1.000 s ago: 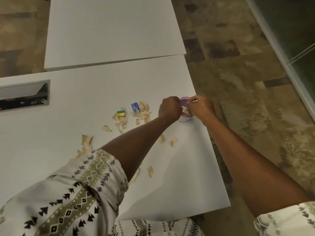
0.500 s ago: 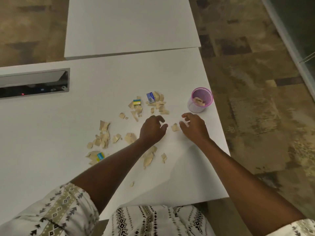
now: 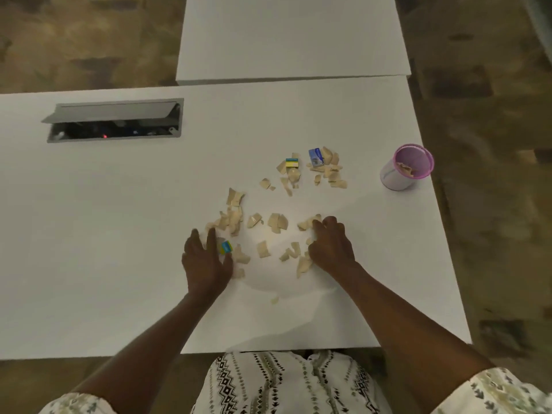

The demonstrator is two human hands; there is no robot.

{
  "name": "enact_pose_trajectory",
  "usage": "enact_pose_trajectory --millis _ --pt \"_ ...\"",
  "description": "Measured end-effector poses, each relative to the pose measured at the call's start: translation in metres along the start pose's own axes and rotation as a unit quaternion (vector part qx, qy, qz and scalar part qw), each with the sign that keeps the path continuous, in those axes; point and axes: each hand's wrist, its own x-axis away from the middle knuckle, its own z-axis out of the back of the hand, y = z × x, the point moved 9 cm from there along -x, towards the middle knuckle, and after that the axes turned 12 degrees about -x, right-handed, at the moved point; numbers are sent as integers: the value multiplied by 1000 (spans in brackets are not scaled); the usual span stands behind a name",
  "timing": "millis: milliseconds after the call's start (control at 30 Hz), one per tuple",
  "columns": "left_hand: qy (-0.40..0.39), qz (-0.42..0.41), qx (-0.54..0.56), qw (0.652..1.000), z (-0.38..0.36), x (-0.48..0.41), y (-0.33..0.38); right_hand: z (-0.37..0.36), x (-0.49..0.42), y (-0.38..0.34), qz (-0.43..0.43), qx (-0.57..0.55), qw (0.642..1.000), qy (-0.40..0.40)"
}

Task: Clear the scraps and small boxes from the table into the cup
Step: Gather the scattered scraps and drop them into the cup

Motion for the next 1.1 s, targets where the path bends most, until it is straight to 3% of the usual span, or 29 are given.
enact_pose_trajectory --millis 133,367,567,700,900,1000,1100 --pt "-77 71 40 994 -26 -1 -33 -22 13 -20 31 10 999 -5" --pt "-97 17 35 995 -28 -8 -2 -41 33 5 -77 74 994 -1" --pt "-94 -34 48 994 -22 -5 26 -54 23 -35 33 3 999 0" --pt "-88 -64 29 994 -22 -3 33 -37 12 -58 115 43 992 35" --pt "-91 -115 -8 989 -22 5 46 -67 -12 -63 153 143 965 -157" --pt "-92 -126 -5 988 -21 7 51 -83 -7 -69 198 211 942 -172" --pt "-91 -136 -6 986 -22 8 54 -88 3 -67 216 187 945 -160"
